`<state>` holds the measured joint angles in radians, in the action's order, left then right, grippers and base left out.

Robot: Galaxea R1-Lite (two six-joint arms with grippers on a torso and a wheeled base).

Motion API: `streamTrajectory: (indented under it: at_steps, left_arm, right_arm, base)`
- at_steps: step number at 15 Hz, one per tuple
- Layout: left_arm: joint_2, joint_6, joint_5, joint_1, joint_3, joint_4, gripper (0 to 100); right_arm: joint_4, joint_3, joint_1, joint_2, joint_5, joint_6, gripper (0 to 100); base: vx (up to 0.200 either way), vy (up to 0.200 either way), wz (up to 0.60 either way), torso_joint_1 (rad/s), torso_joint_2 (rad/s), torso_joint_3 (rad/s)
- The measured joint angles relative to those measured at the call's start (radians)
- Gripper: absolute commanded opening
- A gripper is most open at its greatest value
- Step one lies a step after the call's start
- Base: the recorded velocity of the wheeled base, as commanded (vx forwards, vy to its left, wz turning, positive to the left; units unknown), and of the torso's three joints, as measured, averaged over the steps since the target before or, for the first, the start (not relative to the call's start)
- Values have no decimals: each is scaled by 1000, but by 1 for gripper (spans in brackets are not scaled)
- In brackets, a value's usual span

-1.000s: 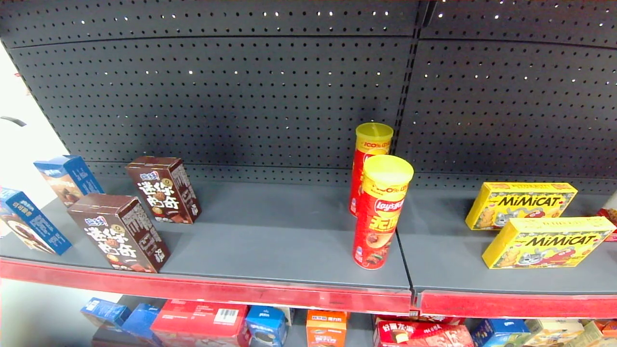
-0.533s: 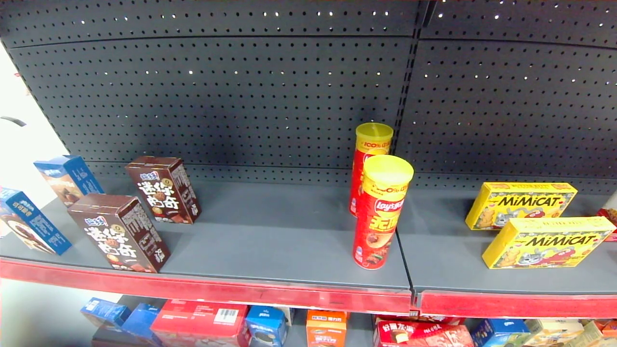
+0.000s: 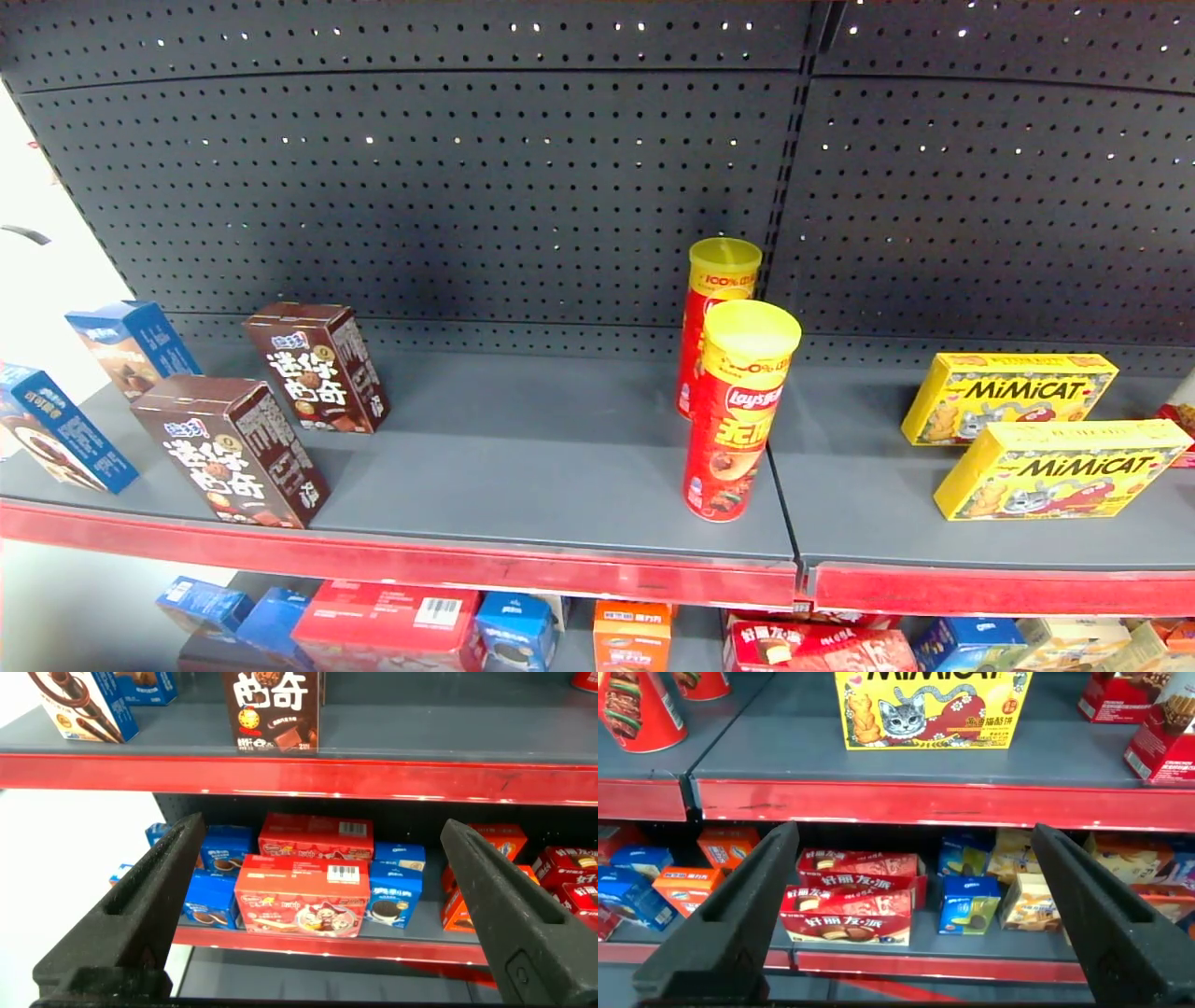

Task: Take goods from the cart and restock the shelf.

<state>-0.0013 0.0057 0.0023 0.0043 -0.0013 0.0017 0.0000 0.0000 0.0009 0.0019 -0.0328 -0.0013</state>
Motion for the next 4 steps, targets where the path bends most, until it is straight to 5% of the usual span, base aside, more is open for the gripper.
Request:
streamTrajectory:
  at_steps: [4]
  left_arm:
    - [0, 0, 0, 0, 0, 0, 100]
  right_arm:
    - [0, 0, 0, 0, 0, 1, 100]
  base:
    - [0, 0, 0, 0, 0, 0]
